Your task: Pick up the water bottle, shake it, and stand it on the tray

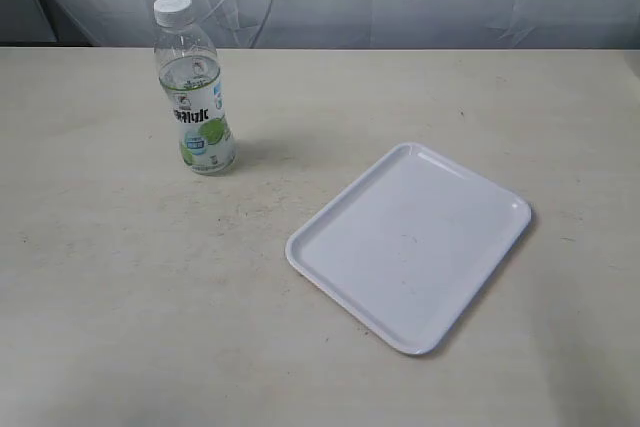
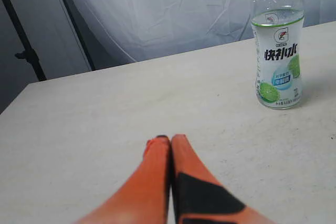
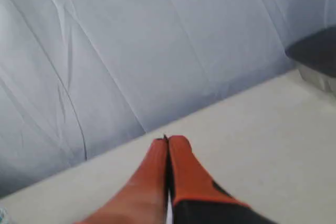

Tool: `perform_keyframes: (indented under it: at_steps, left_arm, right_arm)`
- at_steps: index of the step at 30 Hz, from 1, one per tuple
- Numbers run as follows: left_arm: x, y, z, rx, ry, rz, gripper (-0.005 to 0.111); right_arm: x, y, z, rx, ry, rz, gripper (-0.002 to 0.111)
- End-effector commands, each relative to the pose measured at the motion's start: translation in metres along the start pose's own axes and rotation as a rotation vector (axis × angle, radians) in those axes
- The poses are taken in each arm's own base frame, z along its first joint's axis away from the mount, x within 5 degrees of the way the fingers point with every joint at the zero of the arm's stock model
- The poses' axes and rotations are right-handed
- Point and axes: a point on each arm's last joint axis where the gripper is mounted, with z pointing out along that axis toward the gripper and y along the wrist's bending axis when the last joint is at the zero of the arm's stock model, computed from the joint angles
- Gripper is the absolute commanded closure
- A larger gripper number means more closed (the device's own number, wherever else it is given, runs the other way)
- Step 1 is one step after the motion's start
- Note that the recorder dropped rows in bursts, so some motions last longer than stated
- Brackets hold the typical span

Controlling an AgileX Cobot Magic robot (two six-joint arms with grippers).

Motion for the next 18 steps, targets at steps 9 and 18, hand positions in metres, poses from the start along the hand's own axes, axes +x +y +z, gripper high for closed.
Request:
perform_keyframes:
  at_steps: [9,18]
  left_arm:
    - [0.000,0.000,0.000,-0.001,-0.014,-0.003,0.106]
    - [0.000,0.000,0.000,-0.001,-0.014,-0.005,0.106]
  right_arm:
    - [-0.013,0.004,-0.002,-0.099,-0.134,0.738,0.108]
    - [-0.079,0.046,-0.003,-0.373,-0.339,0.122,0.108]
